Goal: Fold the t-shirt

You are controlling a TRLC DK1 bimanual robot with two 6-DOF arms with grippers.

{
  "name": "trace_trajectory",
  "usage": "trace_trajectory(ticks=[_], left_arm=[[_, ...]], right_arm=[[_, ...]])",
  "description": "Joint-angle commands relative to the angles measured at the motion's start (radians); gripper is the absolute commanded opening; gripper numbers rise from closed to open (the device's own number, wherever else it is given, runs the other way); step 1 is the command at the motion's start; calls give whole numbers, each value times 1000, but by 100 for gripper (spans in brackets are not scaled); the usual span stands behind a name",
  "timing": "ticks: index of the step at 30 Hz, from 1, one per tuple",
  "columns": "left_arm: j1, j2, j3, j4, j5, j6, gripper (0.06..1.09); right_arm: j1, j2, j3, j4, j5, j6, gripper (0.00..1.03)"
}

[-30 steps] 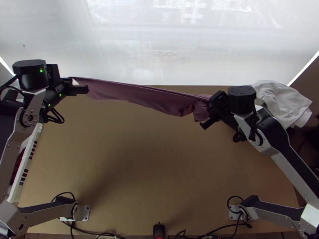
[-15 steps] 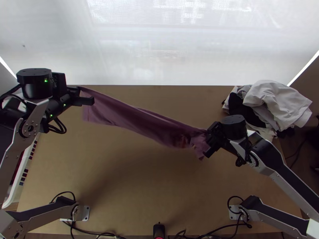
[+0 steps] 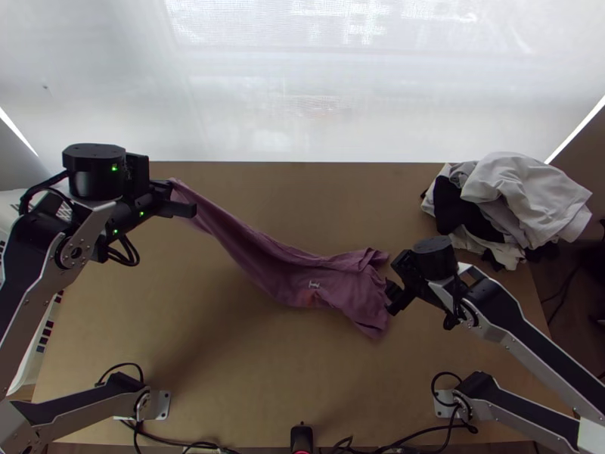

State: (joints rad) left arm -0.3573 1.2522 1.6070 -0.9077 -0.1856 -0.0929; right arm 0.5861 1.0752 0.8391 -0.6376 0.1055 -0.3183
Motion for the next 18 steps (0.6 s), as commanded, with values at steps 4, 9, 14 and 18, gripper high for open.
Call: trace_trajectory(ticks=[4,9,14,18], left_arm=[[-6,1,-30,1,-2,-1,9],[-2,4,-39,3,-2,-1,9],[0,12,-44,6,-2,-1,10],[-2,19,-42,10,-2,-1,9]], right_arm=[[96,-12,-120,-34,-33,4,70],[149,-14,-212,-30,-49,8,70],[185,-1,-212,-27,-102,19,70],[218,28,-215,-22,-104,18,70]])
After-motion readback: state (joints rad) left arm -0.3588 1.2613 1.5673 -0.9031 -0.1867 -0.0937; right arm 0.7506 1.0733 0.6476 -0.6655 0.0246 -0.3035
